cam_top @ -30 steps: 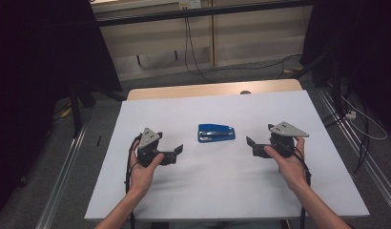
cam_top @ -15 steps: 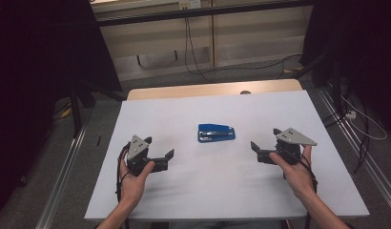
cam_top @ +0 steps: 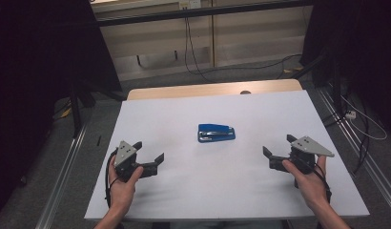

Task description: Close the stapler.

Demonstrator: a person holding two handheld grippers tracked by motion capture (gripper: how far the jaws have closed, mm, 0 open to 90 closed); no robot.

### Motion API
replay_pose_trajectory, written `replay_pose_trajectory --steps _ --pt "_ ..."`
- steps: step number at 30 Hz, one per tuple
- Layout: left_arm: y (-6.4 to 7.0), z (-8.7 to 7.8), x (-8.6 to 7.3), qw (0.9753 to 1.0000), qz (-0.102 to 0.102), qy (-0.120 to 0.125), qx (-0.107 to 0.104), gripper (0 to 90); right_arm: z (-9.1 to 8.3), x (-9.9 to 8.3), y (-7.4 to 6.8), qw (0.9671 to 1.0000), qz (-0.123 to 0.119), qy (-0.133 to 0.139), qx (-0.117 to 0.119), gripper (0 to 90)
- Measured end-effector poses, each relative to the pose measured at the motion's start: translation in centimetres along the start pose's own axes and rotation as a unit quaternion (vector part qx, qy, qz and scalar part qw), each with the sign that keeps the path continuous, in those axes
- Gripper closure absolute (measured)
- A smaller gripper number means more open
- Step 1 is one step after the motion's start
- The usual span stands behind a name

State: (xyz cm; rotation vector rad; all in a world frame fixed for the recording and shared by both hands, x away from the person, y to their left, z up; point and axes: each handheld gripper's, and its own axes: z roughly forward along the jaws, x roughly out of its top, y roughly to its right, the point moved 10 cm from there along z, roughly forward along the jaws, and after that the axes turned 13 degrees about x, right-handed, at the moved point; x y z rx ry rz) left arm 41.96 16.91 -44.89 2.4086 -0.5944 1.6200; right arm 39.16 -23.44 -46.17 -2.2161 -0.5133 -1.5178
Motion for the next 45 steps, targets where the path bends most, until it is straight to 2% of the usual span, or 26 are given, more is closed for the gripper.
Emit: replay_pose_trajectory --steps 4,8,9,15,17,20,23,24,29,35,45 --pt "-0.5 -0.6 -0.5 0.9999 0.011 0.001 0.012 4.7 -0.6 -0.3 0.2 1.0000 0.007 0.003 -0.003 5.1" --pt "-1.0 -1.4 -0.5 0.9998 0.003 0.005 0.019 4.7 -1.3 -0.6 0.2 0.9999 0.006 0.003 -0.009 5.1" --pt "-1.1 -1.6 -0.5 0.9997 -0.005 0.006 0.022 4.7 -1.5 -0.7 0.2 0.9999 0.007 0.003 -0.010 5.1" --pt "-1.4 -2.4 -1.3 0.9996 -0.003 -0.001 0.027 4.7 -2.3 -1.1 0.2 0.9998 0.012 0.002 -0.014 4.4" --pt "-1.5 -2.4 -1.6 0.9995 -0.012 -0.001 0.029 4.7 -2.4 -1.0 0.1 0.9999 0.009 0.006 -0.013 4.3" --pt "-1.5 -2.6 -2.3 0.9994 -0.005 -0.009 0.032 4.7 -2.4 -1.1 0.1 0.9998 0.005 0.011 -0.017 4.0" --pt "-1.5 -2.7 -2.6 0.9992 -0.010 -0.013 0.037 4.7 -2.4 -1.4 0.2 0.9998 0.004 0.010 -0.017 3.3" --pt "-1.5 -2.8 -2.6 0.9991 -0.006 -0.012 0.041 4.7 -2.4 -1.4 0.2 0.9998 0.003 0.010 -0.018 2.5" --pt "-1.3 -3.0 -2.5 0.9991 -0.018 -0.005 0.039 4.7 -2.5 -1.8 0.3 0.9997 0.007 0.011 -0.020 2.2" --pt "-1.6 -2.9 -2.1 0.9988 -0.032 0.002 0.036 4.7 -2.1 -1.8 -0.3 0.9998 0.001 0.012 -0.017 2.2" --pt "-1.8 -2.7 -2.4 0.9988 -0.027 -0.007 0.041 4.7 -2.0 -1.7 0.0 0.9996 0.006 0.018 -0.019 2.2"
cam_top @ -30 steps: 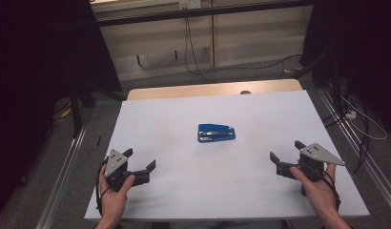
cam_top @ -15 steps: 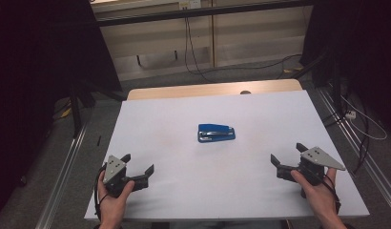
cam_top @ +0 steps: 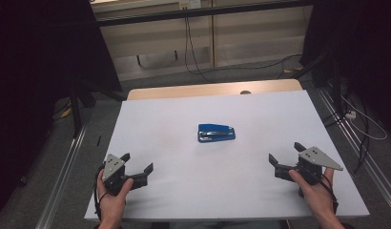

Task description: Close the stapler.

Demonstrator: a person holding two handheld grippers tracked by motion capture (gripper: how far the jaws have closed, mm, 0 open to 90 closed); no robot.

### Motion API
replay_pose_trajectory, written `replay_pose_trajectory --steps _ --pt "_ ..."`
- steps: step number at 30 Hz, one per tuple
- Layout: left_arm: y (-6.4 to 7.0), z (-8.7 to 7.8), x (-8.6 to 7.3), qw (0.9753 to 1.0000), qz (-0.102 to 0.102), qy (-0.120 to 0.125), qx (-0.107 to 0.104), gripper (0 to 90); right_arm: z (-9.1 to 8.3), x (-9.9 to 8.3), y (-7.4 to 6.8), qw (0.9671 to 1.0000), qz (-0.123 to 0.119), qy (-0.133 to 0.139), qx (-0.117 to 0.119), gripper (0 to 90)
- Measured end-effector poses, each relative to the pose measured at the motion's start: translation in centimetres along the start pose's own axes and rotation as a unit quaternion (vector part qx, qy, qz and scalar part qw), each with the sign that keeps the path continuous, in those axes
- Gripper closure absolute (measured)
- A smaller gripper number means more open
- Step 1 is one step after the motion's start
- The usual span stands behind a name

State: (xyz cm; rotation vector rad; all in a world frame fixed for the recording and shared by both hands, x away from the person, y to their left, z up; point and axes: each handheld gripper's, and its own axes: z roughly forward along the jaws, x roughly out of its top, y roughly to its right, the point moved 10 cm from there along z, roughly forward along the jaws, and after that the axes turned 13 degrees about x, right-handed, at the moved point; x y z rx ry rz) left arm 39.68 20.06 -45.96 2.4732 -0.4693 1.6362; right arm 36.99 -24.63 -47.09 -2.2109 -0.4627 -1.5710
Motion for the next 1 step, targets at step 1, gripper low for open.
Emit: replay_pose_trajectory --steps 1 --pt "0.07 0.03 0.00 1.0000 -0.002 0.000 0.000 4.7 0.00 0.03 0.08 1.0000 0.000 0.001 -0.001 2.1"
